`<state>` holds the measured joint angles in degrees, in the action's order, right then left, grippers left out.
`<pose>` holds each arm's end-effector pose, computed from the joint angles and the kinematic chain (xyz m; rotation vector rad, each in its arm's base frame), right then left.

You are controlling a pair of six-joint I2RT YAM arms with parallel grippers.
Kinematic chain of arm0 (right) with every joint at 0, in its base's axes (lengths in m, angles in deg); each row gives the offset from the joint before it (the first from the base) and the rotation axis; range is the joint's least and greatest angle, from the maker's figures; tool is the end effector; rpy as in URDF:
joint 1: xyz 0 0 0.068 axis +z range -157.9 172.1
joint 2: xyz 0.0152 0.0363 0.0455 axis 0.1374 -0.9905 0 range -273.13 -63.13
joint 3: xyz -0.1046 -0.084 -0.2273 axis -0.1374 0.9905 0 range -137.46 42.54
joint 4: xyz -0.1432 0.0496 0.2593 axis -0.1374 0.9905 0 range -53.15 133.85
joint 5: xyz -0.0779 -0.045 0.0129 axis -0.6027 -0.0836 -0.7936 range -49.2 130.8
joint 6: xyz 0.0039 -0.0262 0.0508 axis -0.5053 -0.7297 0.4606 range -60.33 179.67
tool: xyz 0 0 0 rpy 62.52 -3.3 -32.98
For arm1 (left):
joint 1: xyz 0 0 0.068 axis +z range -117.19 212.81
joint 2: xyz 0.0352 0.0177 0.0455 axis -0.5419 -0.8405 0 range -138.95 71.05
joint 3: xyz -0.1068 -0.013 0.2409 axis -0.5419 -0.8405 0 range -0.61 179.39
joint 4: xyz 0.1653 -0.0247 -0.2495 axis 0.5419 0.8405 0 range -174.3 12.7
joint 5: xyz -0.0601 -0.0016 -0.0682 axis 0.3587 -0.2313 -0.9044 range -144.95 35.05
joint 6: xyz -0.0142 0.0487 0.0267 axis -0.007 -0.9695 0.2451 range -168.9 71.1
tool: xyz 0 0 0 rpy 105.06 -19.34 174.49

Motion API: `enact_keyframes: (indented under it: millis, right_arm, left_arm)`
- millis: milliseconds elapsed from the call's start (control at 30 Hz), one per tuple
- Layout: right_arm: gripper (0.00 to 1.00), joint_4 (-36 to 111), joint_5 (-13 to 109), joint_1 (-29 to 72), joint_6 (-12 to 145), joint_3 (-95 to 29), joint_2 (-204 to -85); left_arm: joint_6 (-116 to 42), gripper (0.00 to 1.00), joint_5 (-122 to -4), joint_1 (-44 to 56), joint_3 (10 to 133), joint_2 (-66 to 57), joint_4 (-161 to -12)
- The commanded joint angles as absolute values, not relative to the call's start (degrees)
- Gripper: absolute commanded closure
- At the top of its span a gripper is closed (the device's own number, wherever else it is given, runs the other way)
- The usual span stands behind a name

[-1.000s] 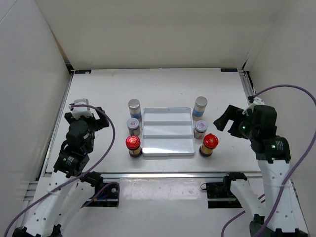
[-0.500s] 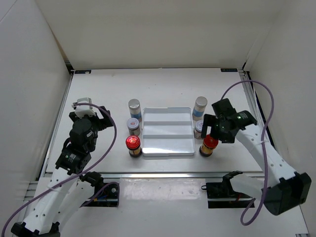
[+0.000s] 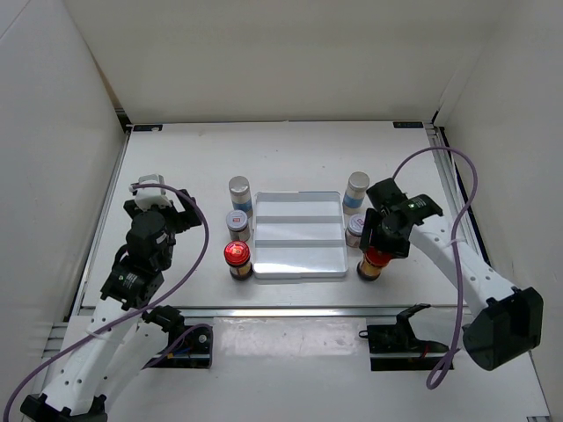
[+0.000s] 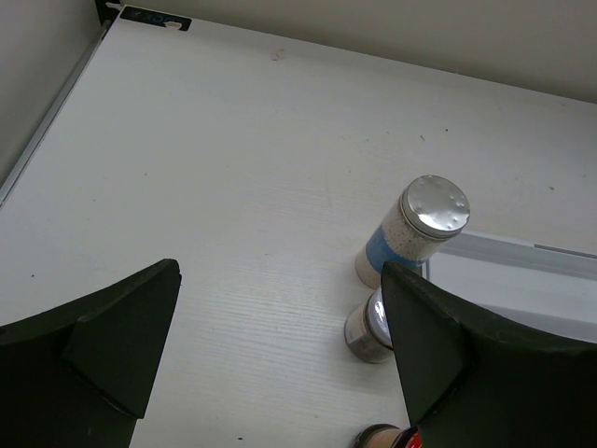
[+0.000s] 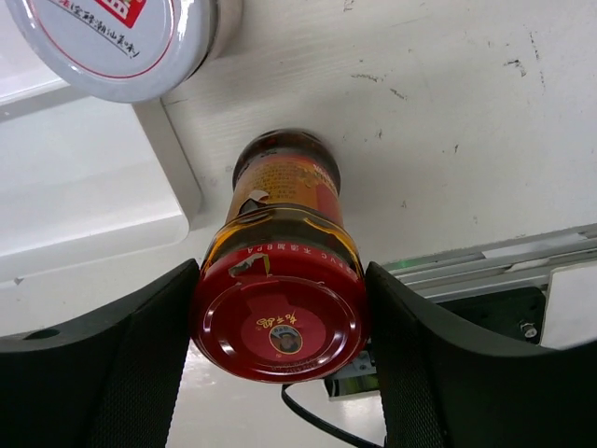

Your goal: Organize the condiment bottles

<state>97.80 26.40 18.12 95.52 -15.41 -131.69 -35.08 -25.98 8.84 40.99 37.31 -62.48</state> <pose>0.2336 0.1028 0.2495 0.2905 2.7228 -0.0680 0.1813 -0.0590 0.3271 -0.1970 1.7725 -0.0155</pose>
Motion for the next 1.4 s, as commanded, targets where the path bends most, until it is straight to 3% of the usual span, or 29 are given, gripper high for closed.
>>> enact_keyframes:
  millis: [0, 100, 233, 500, 967, 1033, 1100, 1133, 1167, 1267, 1367]
  right_arm:
    - [0.79, 99.07, 27.17, 18.38, 95.62, -18.18, -128.09]
    - [0.91, 101.79, 26.12, 18.91, 95.61, -22.57, -126.50]
    - [1.00, 103.65, 23.93, 23.72, 95.61, -28.99, -125.45]
    - [1.00, 99.61, 24.45, 34.01, 96.14, -35.76, -132.03]
    - [0.99, 94.33, 28.05, 34.64, 97.19, -34.72, -147.77]
    - [0.91, 94.33, 28.05, 34.64, 97.20, -34.10, -148.39]
    - [0.63, 94.33, 28.05, 34.64, 97.72, -32.79, -148.91]
    - [0.63, 94.33, 28.05, 34.64, 97.72, -32.78, -148.91]
    - [0.35, 94.33, 28.05, 34.64, 98.33, -32.17, -148.22]
    - [0.00, 93.80, 26.23, 35.51, 98.34, -31.64, -144.71]
    - [0.00, 94.76, 22.53, 37.01, 98.95, -32.51, -140.85]
  left_arm:
    - [-35.37, 0.00, -25.77, 8.64, 40.79, 37.38, -63.29]
    - [-35.37, 0.00, -25.77, 8.64, 40.79, 37.38, -63.29]
    - [-35.37, 0.00, -25.77, 8.64, 40.79, 37.38, -63.82]
    - [-35.37, 0.00, -26.82, 8.64, 40.26, 37.38, -63.82]
    - [-36.42, 0.00, -30.86, 8.64, 39.73, 36.86, -65.40]
    - [-36.42, 0.00, -31.39, 8.64, 39.21, 36.86, -65.40]
    - [-36.42, 0.00, -31.39, 8.64, 39.20, 36.86, -66.11]
    - [-36.42, 0.00, -31.39, 8.64, 39.20, 36.86, -66.11]
    - [-35.81, 0.00, -30.87, 8.64, 39.20, 36.34, -66.11]
    - [-36.33, 0.00, -30.86, 8.64, 39.20, 36.33, -66.11]
    - [-37.65, 0.00, -35.68, 8.11, 41.04, 36.33, -63.48]
